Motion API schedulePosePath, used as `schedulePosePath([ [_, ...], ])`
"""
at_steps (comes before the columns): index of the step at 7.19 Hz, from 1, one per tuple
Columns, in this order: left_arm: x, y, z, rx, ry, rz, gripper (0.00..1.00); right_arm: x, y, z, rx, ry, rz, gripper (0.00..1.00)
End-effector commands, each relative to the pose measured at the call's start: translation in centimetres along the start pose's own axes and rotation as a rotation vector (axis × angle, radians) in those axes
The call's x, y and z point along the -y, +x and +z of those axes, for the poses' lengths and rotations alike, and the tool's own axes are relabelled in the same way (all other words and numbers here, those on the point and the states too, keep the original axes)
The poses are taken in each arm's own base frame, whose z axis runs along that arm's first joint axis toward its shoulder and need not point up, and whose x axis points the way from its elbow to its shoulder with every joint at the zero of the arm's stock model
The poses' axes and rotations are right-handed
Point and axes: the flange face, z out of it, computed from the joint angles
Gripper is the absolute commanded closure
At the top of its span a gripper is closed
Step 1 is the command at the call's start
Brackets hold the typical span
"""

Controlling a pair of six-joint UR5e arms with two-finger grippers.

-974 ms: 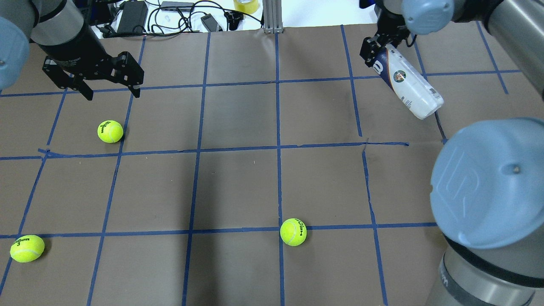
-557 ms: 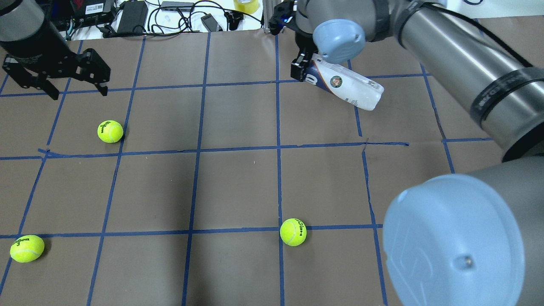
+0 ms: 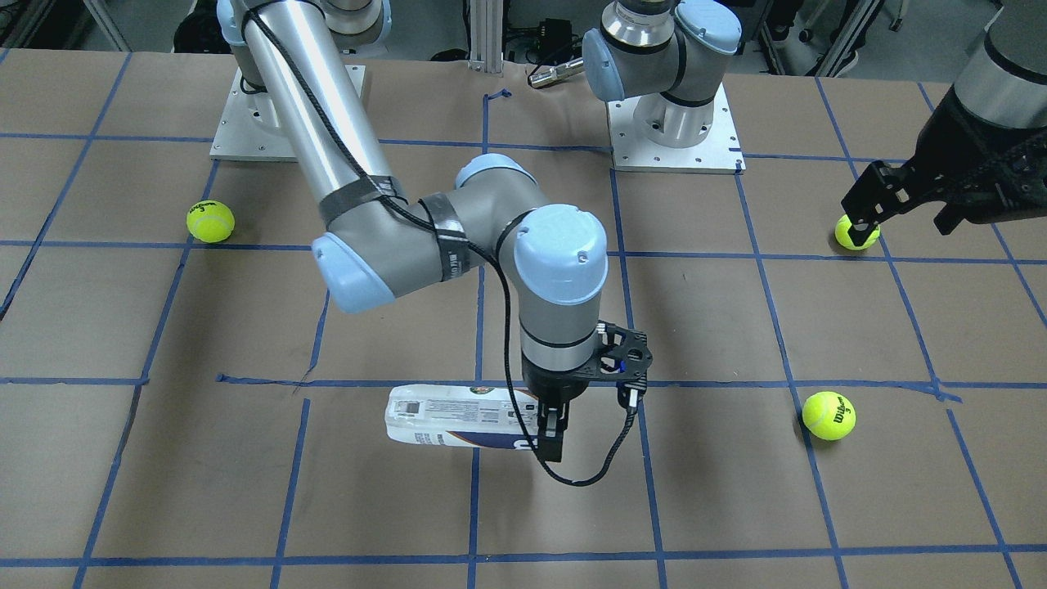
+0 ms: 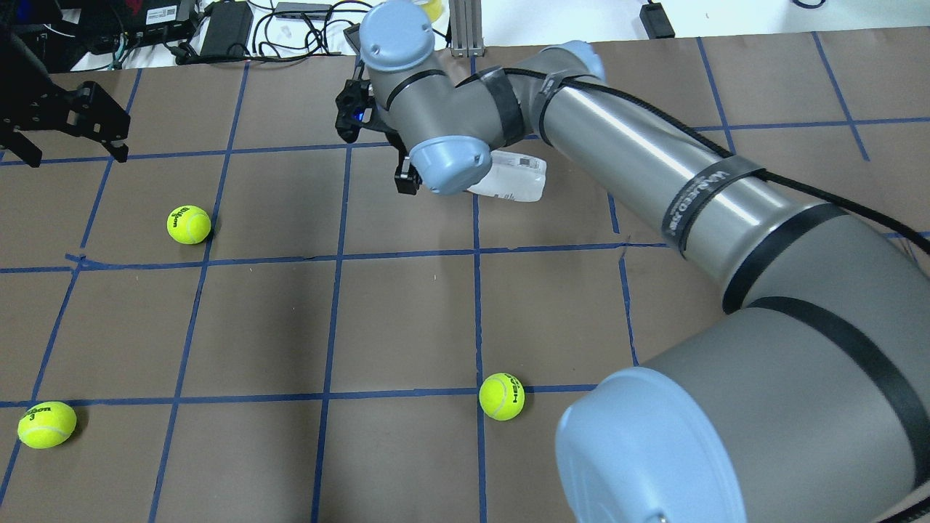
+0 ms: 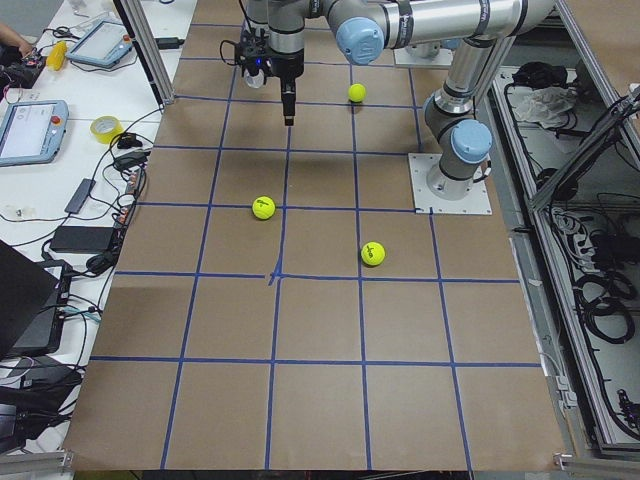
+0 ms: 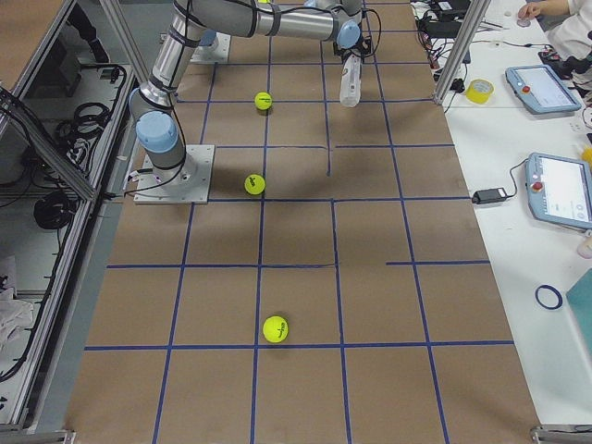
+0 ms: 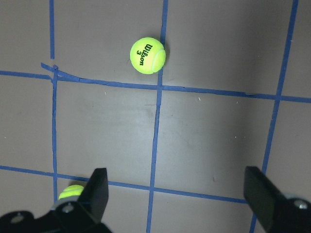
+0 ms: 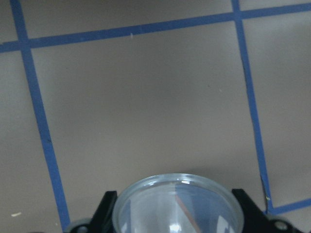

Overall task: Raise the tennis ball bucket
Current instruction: 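Carry the tube with the right gripper toward the table centre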

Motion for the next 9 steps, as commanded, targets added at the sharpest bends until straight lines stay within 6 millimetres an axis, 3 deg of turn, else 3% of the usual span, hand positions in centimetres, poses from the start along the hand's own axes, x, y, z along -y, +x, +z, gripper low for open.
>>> schedulePosePath([
  [1,0.0,-0.2,0.1,0.000,-0.001,-0.003,0.00,2.8,-3.4,1.5,-0.011,-0.050,-0.048,0.58],
  [2,0.0,-0.1,0.1,-0.002,-0.001,0.000,0.00,2.9,-4.4,1.7,0.000,-0.055,-0.026,0.60],
  [4,0.0,-0.1,0.1,-0.002,-0.001,0.000,0.00,4.3,-5.9,1.2,-0.002,-0.029,-0.068,0.53],
  [6,0.0,-0.2,0.1,-0.003,-0.001,-0.001,0.00,4.4,-6.6,2.4,-0.010,-0.026,-0.156,0.47],
  [8,0.0,-0.2,0.1,-0.002,-0.001,-0.001,0.00,4.0,-7.1,3.3,-0.027,-0.006,-0.148,0.10],
  [9,0.0,-0.2,0.1,-0.002,-0.001,-0.001,0.00,3.7,-6.3,2.0,-0.037,0.013,-0.138,0.10],
])
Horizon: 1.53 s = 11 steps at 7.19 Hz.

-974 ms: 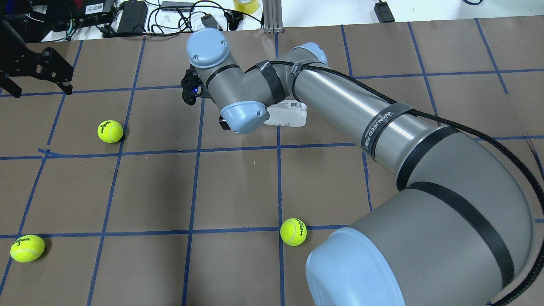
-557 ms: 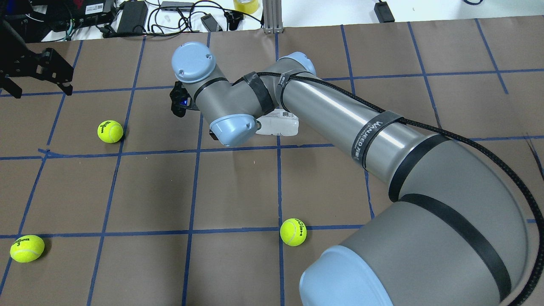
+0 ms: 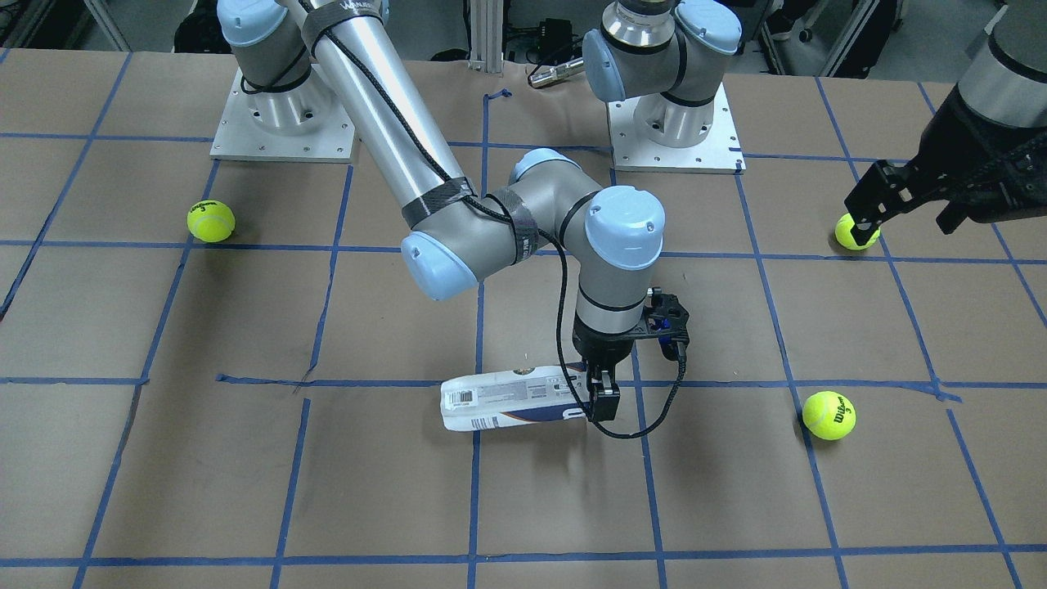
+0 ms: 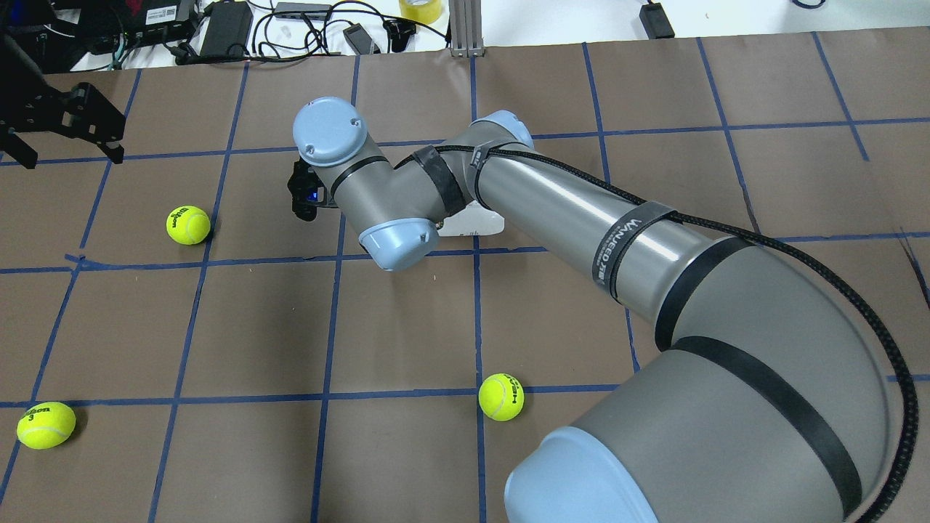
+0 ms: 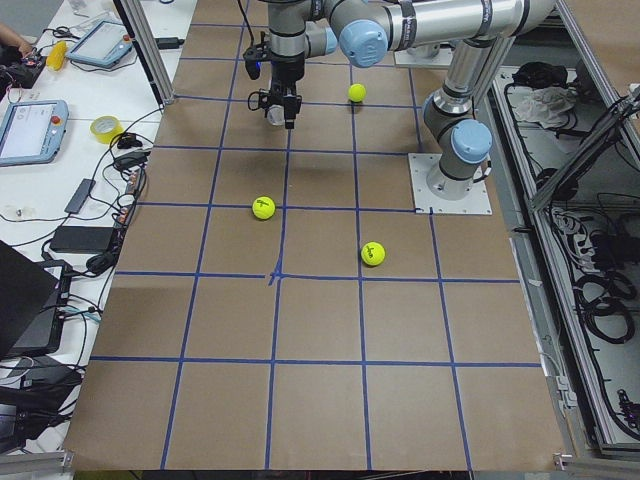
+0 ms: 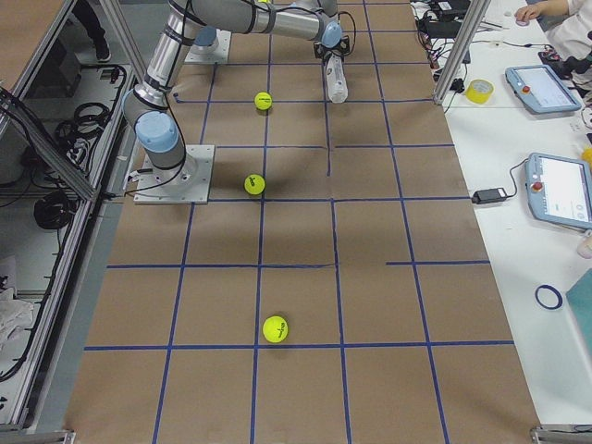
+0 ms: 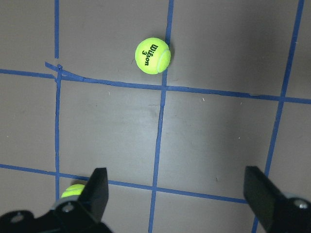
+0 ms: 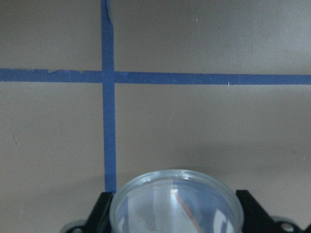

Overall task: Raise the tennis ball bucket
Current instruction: 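Lay the tube on its side, open the right gripper and withdraw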

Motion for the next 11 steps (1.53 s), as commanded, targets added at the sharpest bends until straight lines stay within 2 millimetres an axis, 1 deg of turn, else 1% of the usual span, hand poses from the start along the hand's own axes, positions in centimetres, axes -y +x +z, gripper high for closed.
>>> schedulePosePath([
  [1,0.0,0.0,0.0,-0.001,0.001,0.000,0.00,-1.4,2.2,-3.3,-0.037,0.060,0.032,0.10],
  [2,0.0,0.0,0.0,-0.001,0.001,0.000,0.00,-4.0,4.4,-6.7,-0.053,0.088,0.079,0.10],
  [3,0.0,0.0,0.0,-0.003,0.001,0.001,0.00,-9.6,7.4,-10.7,-0.019,0.100,0.162,0.10],
  [4,0.1,0.5,0.3,-0.054,0.006,0.000,0.00,-15.4,9.8,-13.8,0.017,0.112,0.255,0.06],
  [5,0.1,1.0,0.4,-0.078,0.015,0.005,0.00,-21.3,12.0,-16.5,-0.007,0.101,0.351,0.00],
  [6,0.8,1.7,1.6,-0.095,0.020,0.008,0.00,-26.3,13.0,-19.4,-0.014,0.084,0.438,0.00],
  [7,2.0,3.1,4.0,-0.223,0.054,-0.001,0.00,-29.2,12.5,-21.8,0.006,0.063,0.562,0.00],
  [8,2.4,4.7,7.3,-0.338,0.084,-0.002,0.00,-31.4,12.0,-23.2,0.033,0.034,0.649,0.00],
  [9,3.0,5.8,10.9,-0.409,0.121,-0.001,0.00,-33.3,11.6,-25.4,0.017,0.031,0.710,0.00],
  [10,4.2,6.8,13.5,-0.513,0.153,-0.037,0.00,-34.2,11.0,-26.7,0.029,0.016,0.878,0.00],
  [11,5.8,7.6,15.8,-0.592,0.171,-0.055,0.00,-34.2,10.1,-26.6,0.081,-0.016,1.009,0.00],
])
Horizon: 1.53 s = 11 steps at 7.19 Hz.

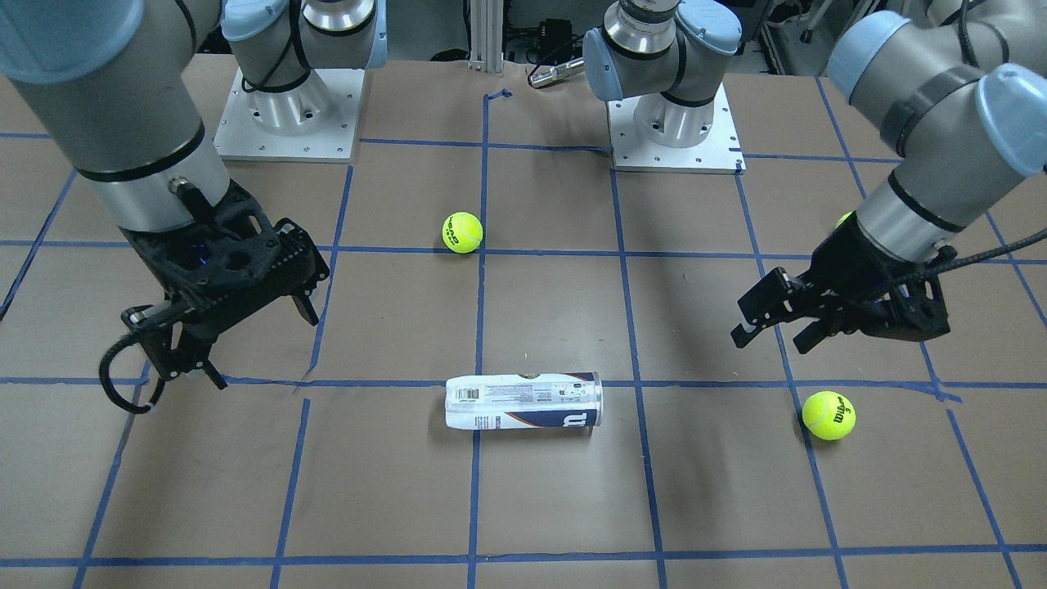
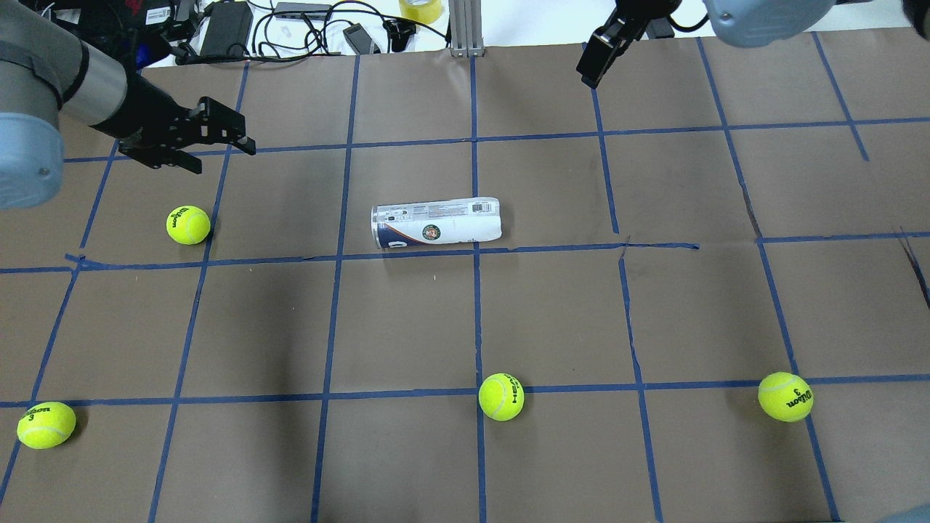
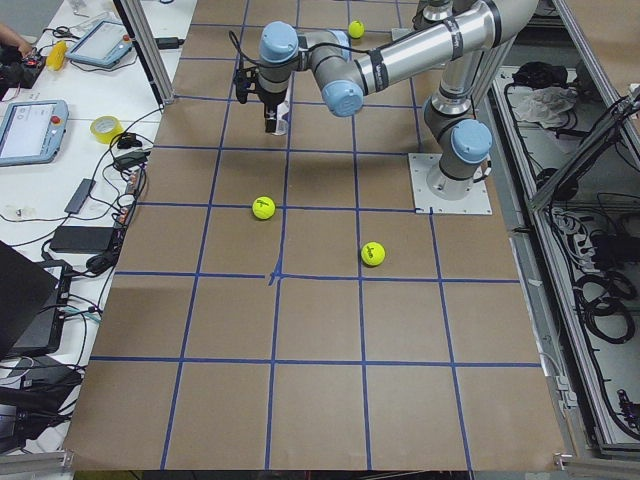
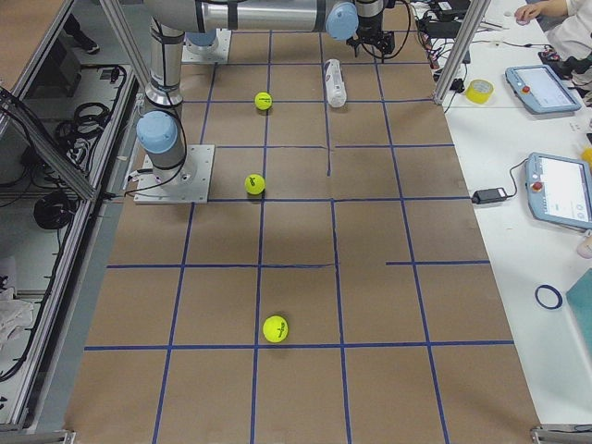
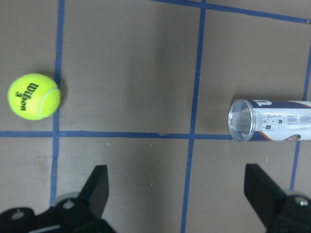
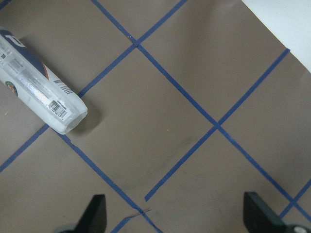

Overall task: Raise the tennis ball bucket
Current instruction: 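Reach the left gripper to the tube's open end and grasp it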

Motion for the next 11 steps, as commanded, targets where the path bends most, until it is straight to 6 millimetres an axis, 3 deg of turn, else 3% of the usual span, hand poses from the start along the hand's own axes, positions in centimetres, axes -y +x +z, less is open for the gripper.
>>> schedulePosePath([
  [1,1.6,-0.7,5.7,-0.194,0.015,-0.056,0.00,-1.6,0.0,-1.5,0.012,-0.039,0.242,0.00],
  [2,1.8,-0.5,7.5,-0.232,-0.003,-0.056,0.00,-4.3,1.7,-3.7,-0.001,-0.072,0.328,0.00],
  [3,1.6,1.2,10.2,-0.262,-0.032,-0.028,0.00,-8.3,4.3,-4.9,0.034,-0.144,0.485,0.00],
  [4,0.8,3.0,13.2,-0.261,-0.090,-0.015,0.00,-8.7,4.2,-5.5,0.027,-0.147,0.493,0.00],
  [5,0.0,3.4,15.2,-0.277,-0.130,-0.025,0.00,-8.8,3.6,-6.7,0.008,-0.127,0.534,0.00],
  [6,-0.5,3.2,16.4,-0.280,-0.151,-0.032,0.00,-8.9,2.8,-7.5,-0.018,-0.132,0.657,0.00],
  [8,-1.4,4.2,18.9,-0.284,-0.198,-0.025,0.00,-6.9,-0.9,-7.2,-0.093,-0.165,0.722,0.00],
  [11,-2.2,5.9,20.7,-0.340,-0.232,-0.015,0.00,-6.6,-1.1,-5.6,-0.073,-0.189,0.765,0.00],
])
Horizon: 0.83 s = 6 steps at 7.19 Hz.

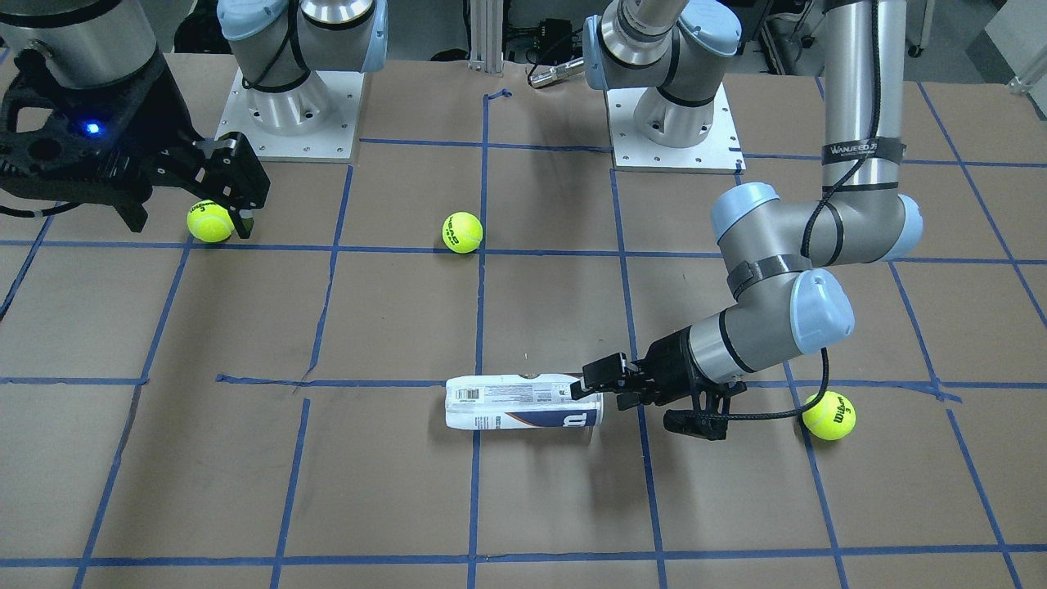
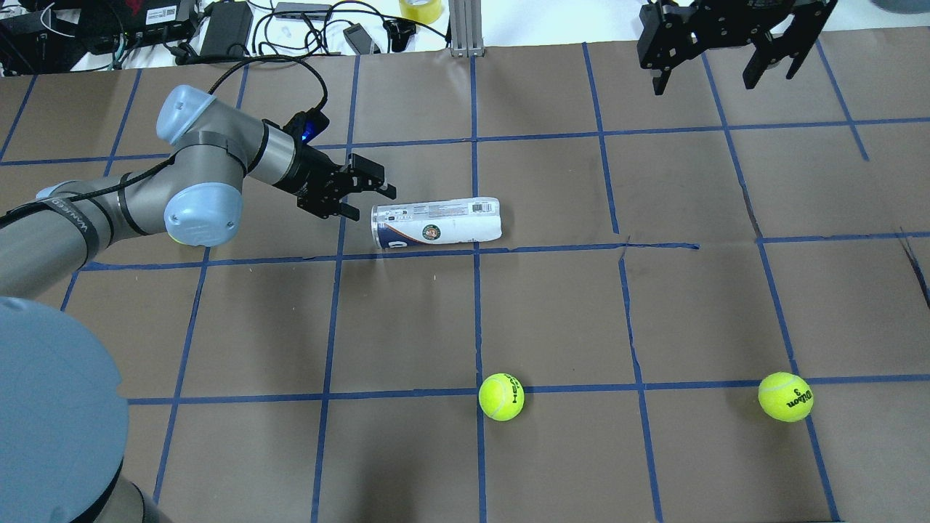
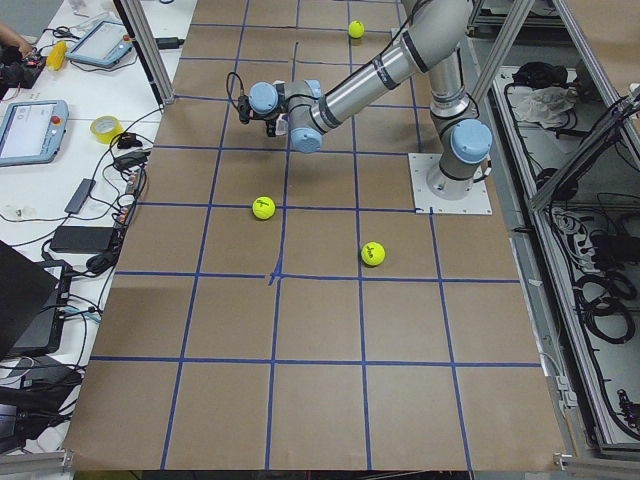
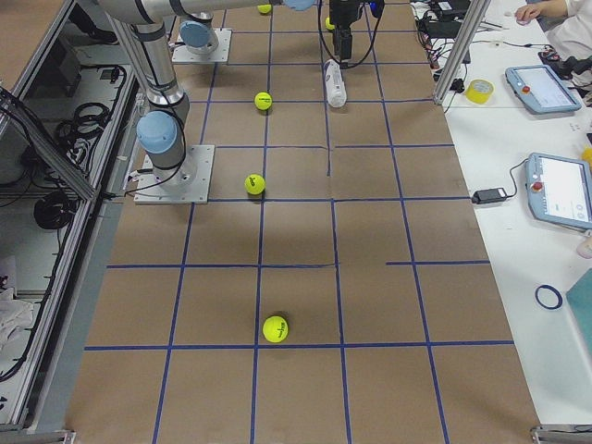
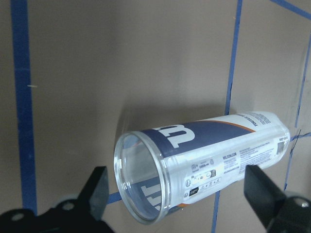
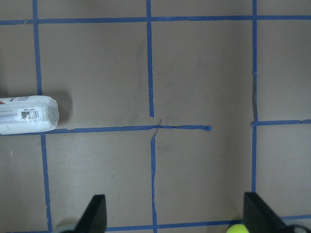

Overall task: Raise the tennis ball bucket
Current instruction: 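Reach the left gripper to the tube's open end and grasp it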

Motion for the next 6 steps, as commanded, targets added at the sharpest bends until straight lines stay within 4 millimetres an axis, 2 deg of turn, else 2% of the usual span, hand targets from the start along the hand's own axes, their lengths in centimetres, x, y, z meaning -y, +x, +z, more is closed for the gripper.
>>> schedulePosePath([
  [1,-0.1,0.4,1.9,-0.086,-0.026,-0.008,0.00,0.0,0.1,0.7,-0.005,-0.010,0.008,0.00],
  [4,-0.9,-0.9,4.2,-0.131,-0.069,-0.051,0.00,0.2,0.3,0.8,-0.002,-0.005,0.016,0.00],
  [5,-0.8,-0.9,4.1,-0.118,-0.069,-0.077,0.13,0.2,0.3,1.0,-0.004,-0.016,0.013,0.00],
  [6,-0.4,-1.1,3.9,-0.079,-0.062,-0.118,0.91,0.3,0.3,0.7,-0.005,-0.001,0.019,0.00],
])
